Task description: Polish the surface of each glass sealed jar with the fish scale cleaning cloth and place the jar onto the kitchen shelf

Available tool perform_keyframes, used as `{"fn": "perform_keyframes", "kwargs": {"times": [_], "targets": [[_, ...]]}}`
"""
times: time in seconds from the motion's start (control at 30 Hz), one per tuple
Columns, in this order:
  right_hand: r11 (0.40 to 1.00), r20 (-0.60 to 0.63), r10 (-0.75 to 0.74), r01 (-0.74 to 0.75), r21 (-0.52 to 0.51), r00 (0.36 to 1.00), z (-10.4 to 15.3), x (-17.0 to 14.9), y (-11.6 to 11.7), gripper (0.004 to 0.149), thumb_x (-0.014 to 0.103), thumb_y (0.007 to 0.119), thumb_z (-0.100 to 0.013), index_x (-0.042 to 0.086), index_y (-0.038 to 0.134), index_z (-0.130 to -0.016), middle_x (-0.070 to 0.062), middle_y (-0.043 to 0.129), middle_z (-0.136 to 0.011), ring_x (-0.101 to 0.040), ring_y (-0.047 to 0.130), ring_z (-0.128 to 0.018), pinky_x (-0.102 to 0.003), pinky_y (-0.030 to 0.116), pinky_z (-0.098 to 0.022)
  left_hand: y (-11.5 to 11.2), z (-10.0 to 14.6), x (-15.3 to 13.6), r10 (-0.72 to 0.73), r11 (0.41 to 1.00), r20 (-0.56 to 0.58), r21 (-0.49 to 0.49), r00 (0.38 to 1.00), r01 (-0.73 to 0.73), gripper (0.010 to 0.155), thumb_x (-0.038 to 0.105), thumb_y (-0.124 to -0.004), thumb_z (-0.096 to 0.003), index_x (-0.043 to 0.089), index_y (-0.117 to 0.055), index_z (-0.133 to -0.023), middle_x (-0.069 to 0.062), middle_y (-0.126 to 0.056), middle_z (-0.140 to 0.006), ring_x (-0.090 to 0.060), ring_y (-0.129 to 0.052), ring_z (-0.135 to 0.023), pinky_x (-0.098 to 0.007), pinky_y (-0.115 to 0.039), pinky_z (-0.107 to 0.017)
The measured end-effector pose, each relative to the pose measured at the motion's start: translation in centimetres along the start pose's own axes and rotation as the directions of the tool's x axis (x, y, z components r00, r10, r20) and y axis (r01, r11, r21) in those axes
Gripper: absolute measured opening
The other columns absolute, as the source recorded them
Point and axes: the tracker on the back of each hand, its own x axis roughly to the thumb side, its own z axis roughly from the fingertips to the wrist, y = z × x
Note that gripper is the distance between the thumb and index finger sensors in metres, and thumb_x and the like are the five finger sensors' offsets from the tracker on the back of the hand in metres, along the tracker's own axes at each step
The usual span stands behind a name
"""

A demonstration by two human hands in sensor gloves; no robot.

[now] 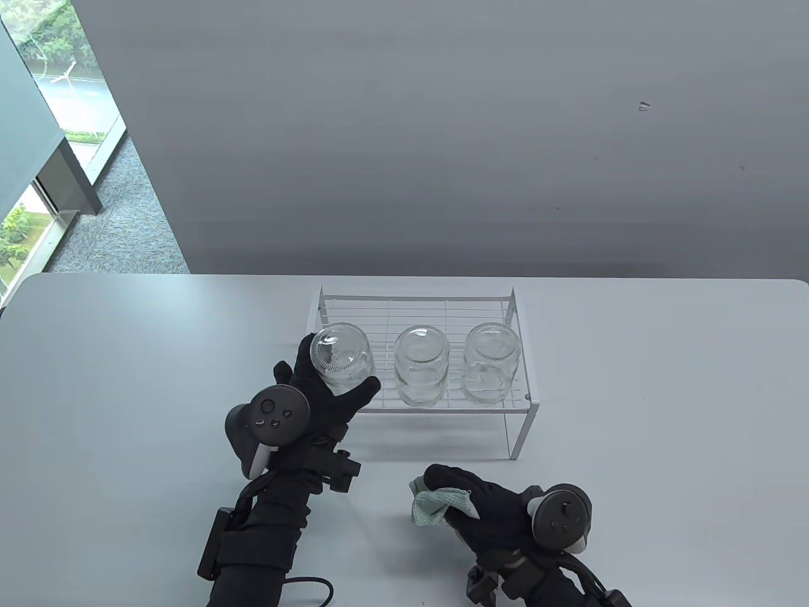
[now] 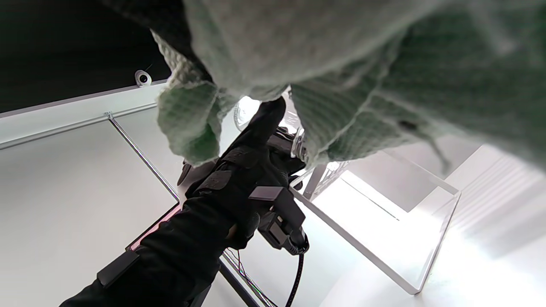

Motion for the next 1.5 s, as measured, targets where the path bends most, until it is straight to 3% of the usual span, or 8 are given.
{"fn": "perform_keyframes", "kwargs": {"times": [0.63, 1.5], "targets": [[1.0, -0.01, -0.013, 0.013, 0.004, 1.0, 0.0, -0.1, -0.2, 0.049, 0.019, 0.073, -0.05, 0.002, 0.073, -0.096, -0.037, 0.074, -0.086, -0.053, 0.088, -0.065, -0.065, 0.065, -0.049, -1.4, -0.8, 0.1, -0.116, 0.991, -0.051, -0.066, 0.992, 0.112, 0.107, 0.065, -0.09, -0.038, -0.001, -0.039, -0.105, -0.027, -0.07, -0.101, -0.053, -0.091, -0.08, -0.064, -0.036, -0.072], [0.999, -0.016, -0.028, 0.028, 0.018, 0.999, 0.0, -0.1, -0.1, 0.049, 0.021, 0.073, -0.051, 0.001, 0.072, -0.096, -0.037, 0.074, -0.086, -0.053, 0.088, -0.065, -0.065, 0.065, -0.049, -1.3, -0.7, 0.1, -0.119, 0.991, -0.056, -0.062, 0.991, 0.116, 0.108, 0.065, -0.088, -0.0392, -0.002, -0.036, -0.105, -0.027, -0.069, -0.101, -0.051, -0.088, -0.082, -0.063, -0.036, -0.072]]}}
